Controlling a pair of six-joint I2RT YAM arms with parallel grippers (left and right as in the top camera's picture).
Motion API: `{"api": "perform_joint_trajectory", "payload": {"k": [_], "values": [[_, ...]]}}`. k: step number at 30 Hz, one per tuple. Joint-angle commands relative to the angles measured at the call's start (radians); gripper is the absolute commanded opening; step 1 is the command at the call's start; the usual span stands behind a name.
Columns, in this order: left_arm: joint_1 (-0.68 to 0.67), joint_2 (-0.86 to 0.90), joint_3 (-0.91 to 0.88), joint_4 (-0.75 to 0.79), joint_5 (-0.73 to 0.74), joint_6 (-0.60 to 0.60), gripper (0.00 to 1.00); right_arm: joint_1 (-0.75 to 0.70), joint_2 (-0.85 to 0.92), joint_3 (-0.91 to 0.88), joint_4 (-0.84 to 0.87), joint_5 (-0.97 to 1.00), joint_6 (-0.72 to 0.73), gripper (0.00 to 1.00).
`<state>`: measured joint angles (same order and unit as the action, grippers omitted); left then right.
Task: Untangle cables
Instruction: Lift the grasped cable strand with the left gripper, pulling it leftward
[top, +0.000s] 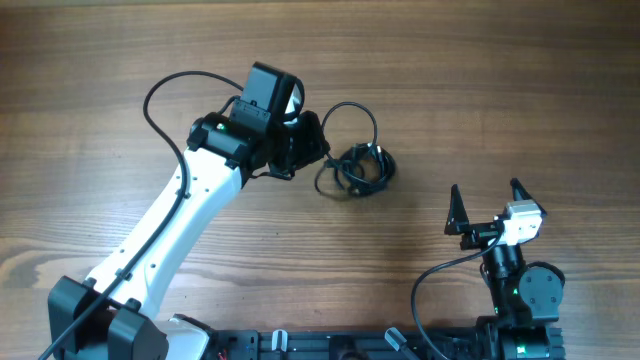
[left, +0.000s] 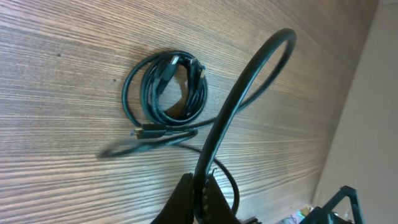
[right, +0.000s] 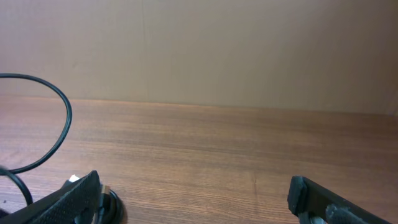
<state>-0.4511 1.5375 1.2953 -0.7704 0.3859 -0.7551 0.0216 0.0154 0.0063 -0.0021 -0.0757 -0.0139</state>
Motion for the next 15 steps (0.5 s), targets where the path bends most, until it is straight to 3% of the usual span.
{"api": "perform_joint_trajectory", "payload": {"k": [1, 7, 10, 15], "values": [[0.018, -0.05, 0.023, 0.022, 0.037, -0.016, 0.04, 0.003, -0.006, -0.001, 0.003, 0.016, -0.011, 1.0], [0.18, -0.2, 0.024, -0.008, 0.037, -0.019, 0.04, 0.003, -0.006, -0.001, 0.003, 0.016, -0.011, 1.0], [0.192, -0.249, 0.024, -0.016, 0.037, -0.101, 0.04, 0.003, -0.006, -0.001, 0.003, 0.016, -0.011, 1.0], [0.192, -0.253, 0.023, -0.069, 0.037, -0.103, 0.04, 0.003, -0.006, -0.001, 0.003, 0.016, -0.011, 1.0]]}}
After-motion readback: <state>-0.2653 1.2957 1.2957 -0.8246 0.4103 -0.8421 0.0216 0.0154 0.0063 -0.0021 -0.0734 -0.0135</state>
